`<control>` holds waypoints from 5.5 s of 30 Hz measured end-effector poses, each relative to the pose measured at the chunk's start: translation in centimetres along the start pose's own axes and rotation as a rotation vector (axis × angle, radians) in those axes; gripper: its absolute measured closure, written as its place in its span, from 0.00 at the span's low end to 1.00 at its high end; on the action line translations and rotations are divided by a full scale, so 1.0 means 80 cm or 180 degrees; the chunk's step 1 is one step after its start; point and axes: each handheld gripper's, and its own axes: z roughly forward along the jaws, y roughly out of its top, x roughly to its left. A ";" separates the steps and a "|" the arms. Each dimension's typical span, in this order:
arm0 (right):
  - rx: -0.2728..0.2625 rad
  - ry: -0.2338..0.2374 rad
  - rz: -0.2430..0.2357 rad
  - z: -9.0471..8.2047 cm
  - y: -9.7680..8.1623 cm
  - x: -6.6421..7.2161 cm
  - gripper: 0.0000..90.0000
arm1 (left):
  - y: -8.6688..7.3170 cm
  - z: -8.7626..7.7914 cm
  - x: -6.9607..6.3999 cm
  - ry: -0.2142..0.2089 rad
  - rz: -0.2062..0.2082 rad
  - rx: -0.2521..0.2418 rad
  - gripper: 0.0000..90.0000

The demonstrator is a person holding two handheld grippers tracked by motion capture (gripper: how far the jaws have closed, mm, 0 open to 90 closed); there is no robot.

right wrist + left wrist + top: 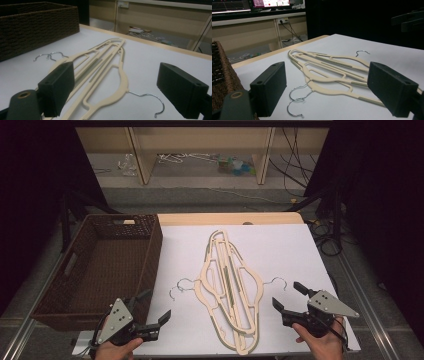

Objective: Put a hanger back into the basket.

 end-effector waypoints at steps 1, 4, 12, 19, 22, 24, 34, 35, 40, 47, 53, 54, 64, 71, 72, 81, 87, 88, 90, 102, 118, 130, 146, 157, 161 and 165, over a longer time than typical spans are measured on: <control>0.0001 -0.0001 -0.0002 0.000 0.000 0.000 0.18 | 0.000 0.000 0.000 -0.0004 0.0005 -0.0002 0.17; 0.0022 0.0025 -0.0009 0.001 0.000 0.001 0.18 | 0.000 0.000 0.000 -0.0007 0.0002 -0.0001 0.17; 0.0189 0.0067 0.0018 0.004 -0.002 0.002 0.20 | 0.000 0.001 -0.003 -0.0005 -0.0031 0.0013 0.17; 0.0607 0.0275 0.0031 0.019 0.002 0.009 0.32 | 0.000 0.001 -0.003 -0.0013 0.0035 0.0031 0.17; 0.0862 0.0411 0.0086 0.032 0.006 0.017 0.40 | 0.000 0.001 -0.004 -0.0009 0.0035 0.0032 0.17; 0.0975 0.0471 0.0071 0.038 0.006 0.021 0.42 | 0.000 0.002 -0.004 -0.0009 0.0034 0.0034 0.17; 0.1927 0.0690 0.0047 0.099 -0.006 0.052 0.57 | -0.001 0.002 -0.004 -0.0023 0.0043 0.0035 0.17; 0.1999 0.0683 0.0091 0.102 -0.005 0.055 0.59 | 0.000 0.002 -0.005 -0.0023 0.0035 0.0033 0.17; 0.2156 0.0707 -0.0004 0.117 -0.012 0.058 0.64 | 0.000 0.001 -0.006 -0.0025 0.0029 0.0035 0.18; 0.2355 0.0721 0.0123 0.124 -0.018 0.057 0.66 | -0.001 0.002 -0.006 -0.0036 0.0019 0.0030 0.18; 0.2425 0.0699 0.0097 0.132 -0.018 0.060 0.68 | -0.001 0.002 -0.006 -0.0052 0.0047 0.0026 0.18; 0.2440 0.0688 0.0085 0.134 -0.017 0.061 0.68 | -0.001 0.002 -0.006 -0.0051 0.0045 0.0026 0.18; 0.2581 0.0643 -0.0088 0.143 -0.011 0.064 0.74 | -0.001 0.003 -0.006 -0.0053 0.0023 0.0014 0.18; 0.2613 0.0623 -0.0007 0.145 -0.008 0.053 0.77 | -0.001 0.002 -0.006 -0.0053 0.0032 0.0020 0.18; 0.2610 0.0605 -0.0015 0.144 -0.006 0.052 0.78 | -0.001 0.002 -0.006 -0.0053 0.0032 0.0020 0.18; 0.2604 0.0553 0.0003 0.132 0.010 0.028 0.84 | 0.000 0.001 -0.005 -0.0057 0.0050 0.0015 0.18; 0.2786 0.0623 -0.0286 0.123 0.013 0.012 0.87 | 0.000 0.001 -0.005 -0.0057 0.0049 0.0019 0.18; 0.2818 0.0622 -0.0313 0.122 0.012 0.011 0.87 | 0.000 0.002 -0.005 -0.0055 0.0054 0.0023 0.18; 0.2858 0.0645 -0.0335 0.120 0.012 0.010 0.89 | 0.000 0.003 -0.006 -0.0062 0.0047 0.0012 0.18; 0.2881 0.0662 -0.0739 0.107 0.041 0.013 0.89 | -0.012 0.034 -0.020 -0.0134 0.0268 0.0387 0.20; 0.2928 0.0709 -0.0965 0.083 0.068 0.005 0.89 | -0.046 0.122 -0.027 -0.0251 0.1185 0.1280 0.23; 0.2936 0.0734 -0.1003 0.078 0.079 0.005 0.89 | -0.051 0.149 -0.045 -0.0399 0.1825 0.1551 0.27; 0.2874 0.0899 -0.0960 0.074 0.074 -0.008 0.89 | -0.045 0.161 -0.056 -0.0619 0.2131 0.1413 0.32; 0.2835 0.1274 -0.0705 0.083 0.046 -0.036 0.89 | -0.030 0.153 -0.057 -0.1153 0.2376 0.1254 0.55; 0.2848 0.1341 -0.0657 0.086 0.035 -0.042 0.89 | -0.030 0.152 -0.062 -0.1277 0.2561 0.1230 0.67; 0.2874 0.1408 -0.0602 0.089 0.028 -0.045 0.89 | -0.032 0.151 -0.065 -0.1352 0.2685 0.1197 0.72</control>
